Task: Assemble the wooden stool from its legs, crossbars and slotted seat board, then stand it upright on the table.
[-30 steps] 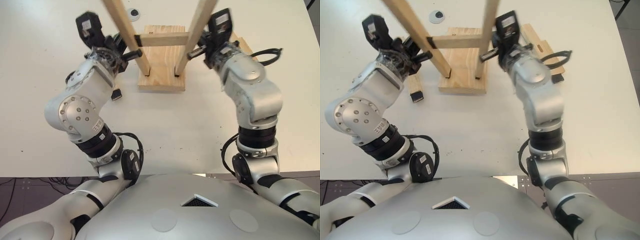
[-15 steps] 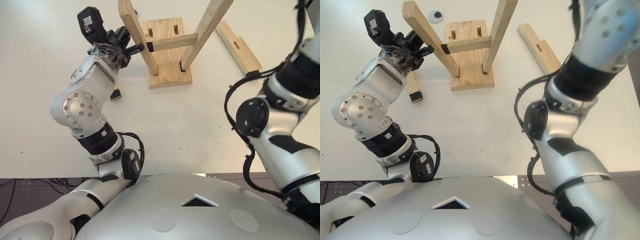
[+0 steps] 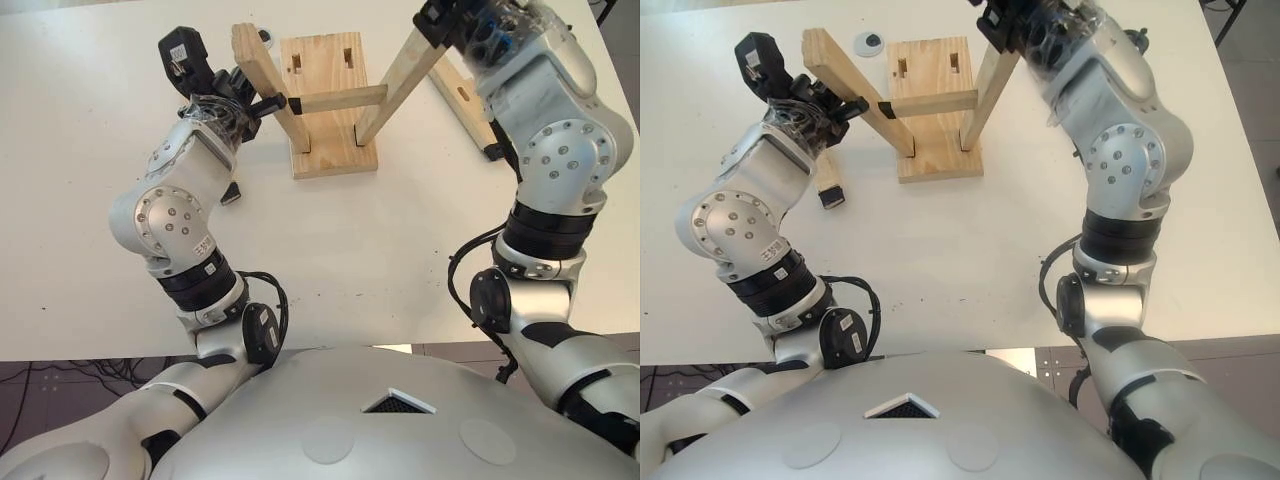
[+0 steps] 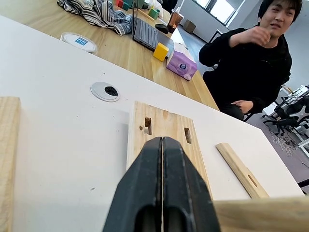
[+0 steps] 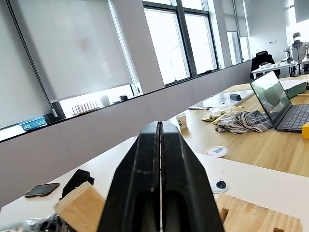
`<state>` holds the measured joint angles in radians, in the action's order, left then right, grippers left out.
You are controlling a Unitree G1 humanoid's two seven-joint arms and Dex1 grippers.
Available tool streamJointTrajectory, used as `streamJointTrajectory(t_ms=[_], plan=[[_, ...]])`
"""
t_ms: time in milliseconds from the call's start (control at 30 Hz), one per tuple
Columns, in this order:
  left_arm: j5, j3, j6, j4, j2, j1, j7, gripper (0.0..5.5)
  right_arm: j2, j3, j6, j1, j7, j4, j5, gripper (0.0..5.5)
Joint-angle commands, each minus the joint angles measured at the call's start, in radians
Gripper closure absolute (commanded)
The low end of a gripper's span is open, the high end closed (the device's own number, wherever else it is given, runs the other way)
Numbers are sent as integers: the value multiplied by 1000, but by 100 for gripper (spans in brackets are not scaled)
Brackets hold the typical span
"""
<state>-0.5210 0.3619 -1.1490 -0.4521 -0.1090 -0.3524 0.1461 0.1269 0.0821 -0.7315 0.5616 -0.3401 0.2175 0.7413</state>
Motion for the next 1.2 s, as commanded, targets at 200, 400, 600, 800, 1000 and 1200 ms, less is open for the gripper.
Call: streamJointTrajectory(t_ms=[200,400,600,800,1000,1200], plan=[[25,-18,24,26,28,30,7,550,-29,368,-89,339,328,-173,580,548],[84,-65,-41,29,164,37,-13,550,182,106,50,178,135,-298,123,548],[-5,-272,-244,-148,544,117,-267,550,270,-356,207,-97,-20,-226,-324,548],[-67,-245,-266,-130,579,55,-381,550,272,-407,220,-114,-84,-206,-366,548],[43,-325,-131,25,579,43,-364,550,165,-181,104,-46,2,-308,-188,548],[64,-354,-76,62,544,73,-377,550,93,281,-46,151,198,-661,203,548]])
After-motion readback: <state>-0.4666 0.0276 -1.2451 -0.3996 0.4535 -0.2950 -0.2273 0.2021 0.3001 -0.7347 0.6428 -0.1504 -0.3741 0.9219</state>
